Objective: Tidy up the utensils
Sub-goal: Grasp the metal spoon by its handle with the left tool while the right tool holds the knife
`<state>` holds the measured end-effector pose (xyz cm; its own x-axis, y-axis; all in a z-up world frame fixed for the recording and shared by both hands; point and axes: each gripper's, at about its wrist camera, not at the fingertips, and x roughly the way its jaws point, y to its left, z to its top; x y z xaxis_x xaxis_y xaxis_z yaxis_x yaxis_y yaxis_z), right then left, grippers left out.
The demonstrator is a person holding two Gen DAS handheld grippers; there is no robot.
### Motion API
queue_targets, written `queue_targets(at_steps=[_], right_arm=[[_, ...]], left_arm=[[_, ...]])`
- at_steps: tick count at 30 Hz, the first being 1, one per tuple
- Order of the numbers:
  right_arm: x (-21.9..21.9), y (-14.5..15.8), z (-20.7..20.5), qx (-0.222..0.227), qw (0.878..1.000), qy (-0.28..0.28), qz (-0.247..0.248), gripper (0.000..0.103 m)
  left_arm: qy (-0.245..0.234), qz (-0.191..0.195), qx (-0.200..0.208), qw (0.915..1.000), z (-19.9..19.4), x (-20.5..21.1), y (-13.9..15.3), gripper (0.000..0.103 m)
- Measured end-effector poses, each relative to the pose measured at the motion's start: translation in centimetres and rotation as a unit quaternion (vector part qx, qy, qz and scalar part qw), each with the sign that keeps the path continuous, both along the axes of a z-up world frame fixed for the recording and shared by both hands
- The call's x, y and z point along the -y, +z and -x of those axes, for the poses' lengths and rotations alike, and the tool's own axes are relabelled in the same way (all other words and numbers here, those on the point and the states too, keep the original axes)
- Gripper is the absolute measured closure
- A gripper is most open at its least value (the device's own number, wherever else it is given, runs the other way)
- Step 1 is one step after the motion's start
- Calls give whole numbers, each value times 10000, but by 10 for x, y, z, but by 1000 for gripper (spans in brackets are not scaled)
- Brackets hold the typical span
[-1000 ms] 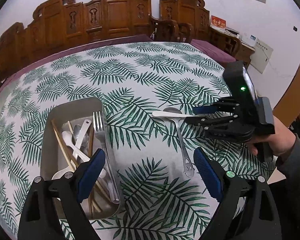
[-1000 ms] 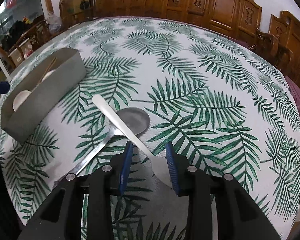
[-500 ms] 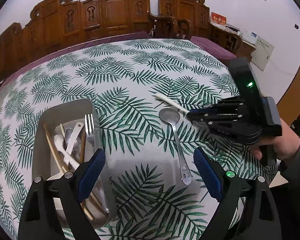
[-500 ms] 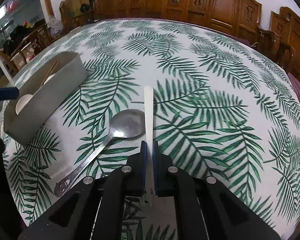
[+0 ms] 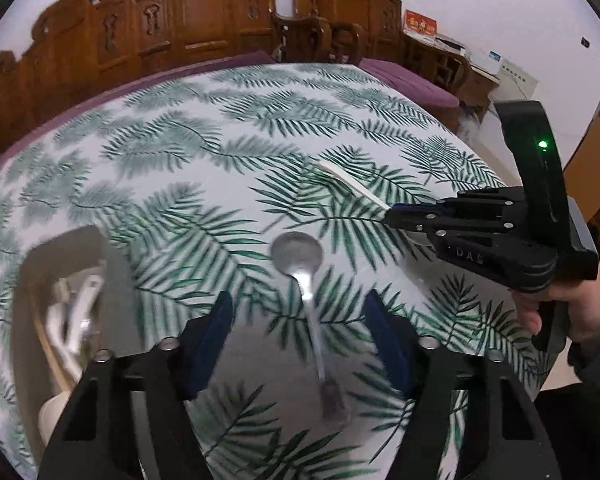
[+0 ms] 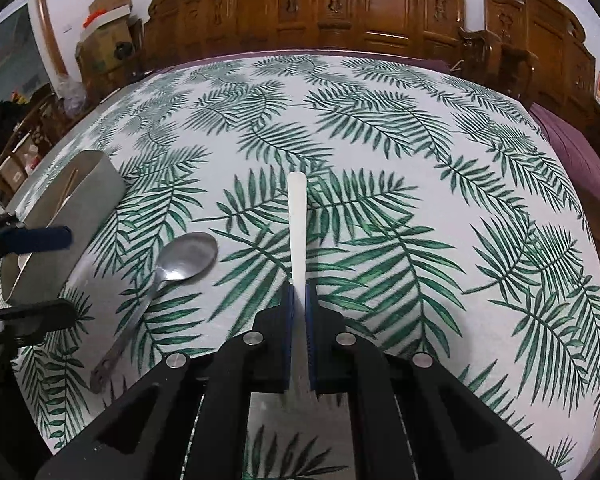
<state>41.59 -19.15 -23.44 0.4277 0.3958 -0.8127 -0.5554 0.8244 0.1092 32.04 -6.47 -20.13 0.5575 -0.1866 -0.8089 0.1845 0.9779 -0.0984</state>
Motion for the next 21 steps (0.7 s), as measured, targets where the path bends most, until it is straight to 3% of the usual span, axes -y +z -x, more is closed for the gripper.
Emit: queue_targets(at_steps=[5, 14, 19, 21], right_arm=[[7, -2, -3, -50, 9999, -106, -18, 96], [8, -4, -3, -74, 9999, -114, -25, 96], [6, -5, -1, -76, 9999, -78, 6, 96], [6, -4, -1, -74, 9999, -81, 10, 96]], left_arm=[[-97, -36, -127, 9999, -14, 12, -15, 61], [14, -200, -358, 9992, -24, 12, -40, 76], [51, -299, -275, 9992, -24, 11, -42, 82], [57, -329, -275, 9991, -24, 10, -42, 91]])
